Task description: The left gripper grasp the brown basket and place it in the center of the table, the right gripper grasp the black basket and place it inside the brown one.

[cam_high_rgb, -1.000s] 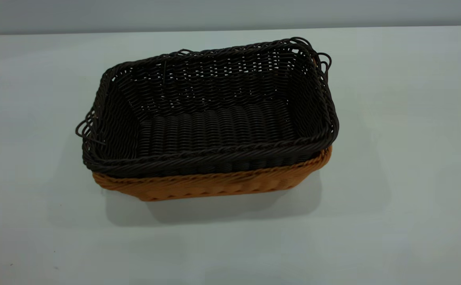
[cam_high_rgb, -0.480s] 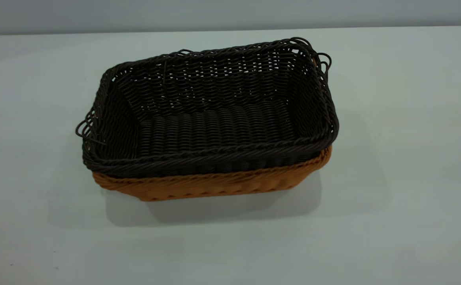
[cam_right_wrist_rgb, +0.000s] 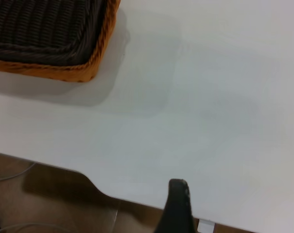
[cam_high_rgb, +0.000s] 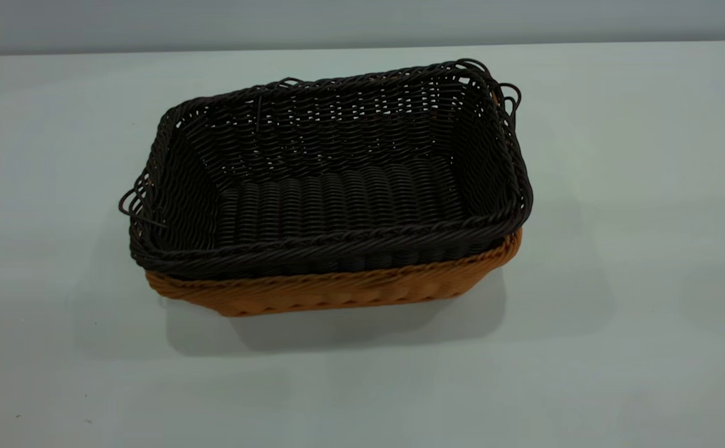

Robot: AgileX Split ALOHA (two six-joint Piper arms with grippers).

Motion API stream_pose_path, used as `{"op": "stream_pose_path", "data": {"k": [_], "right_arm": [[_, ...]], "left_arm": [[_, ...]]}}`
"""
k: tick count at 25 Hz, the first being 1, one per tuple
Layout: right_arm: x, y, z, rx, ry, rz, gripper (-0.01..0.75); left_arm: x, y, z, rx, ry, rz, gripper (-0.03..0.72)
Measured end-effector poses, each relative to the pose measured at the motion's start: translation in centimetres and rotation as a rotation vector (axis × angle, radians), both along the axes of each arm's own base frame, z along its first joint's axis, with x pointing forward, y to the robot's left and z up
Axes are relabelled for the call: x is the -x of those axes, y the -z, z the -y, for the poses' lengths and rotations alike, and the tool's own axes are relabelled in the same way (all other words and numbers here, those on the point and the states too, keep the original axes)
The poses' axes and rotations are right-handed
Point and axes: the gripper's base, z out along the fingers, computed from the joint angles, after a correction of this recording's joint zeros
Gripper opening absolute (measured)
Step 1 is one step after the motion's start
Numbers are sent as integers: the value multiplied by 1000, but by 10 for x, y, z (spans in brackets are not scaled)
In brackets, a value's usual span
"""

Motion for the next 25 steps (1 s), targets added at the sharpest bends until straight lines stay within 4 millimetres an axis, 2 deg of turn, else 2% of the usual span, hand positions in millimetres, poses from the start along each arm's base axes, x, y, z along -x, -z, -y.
{"op": "stream_pose_path", "data": {"k": [3, 8, 12, 15, 19, 21, 25], "right_arm": [[1, 0, 0, -1, 0, 1, 553], [1, 0, 0, -2, 0, 0, 553], [3, -1, 1, -10, 11, 18, 553], [11, -2, 6, -34, 125, 73, 553], [31, -4, 11, -55, 306, 215, 553], [40, -3, 11, -59, 343, 259, 553], [41, -3, 11, -58, 355, 262, 553]], "left_arm": [[-5, 15, -5, -37, -38, -24, 488], [-6, 16, -15, -84, -144, -10, 488], [-6, 16, -16, -93, -155, -9, 488], [-6, 16, -16, -91, -155, -9, 488], [-6, 16, -16, -93, -155, -8, 488], [-6, 16, -16, -92, -155, -8, 488], [-6, 16, -16, -92, -153, -8, 488]]}}
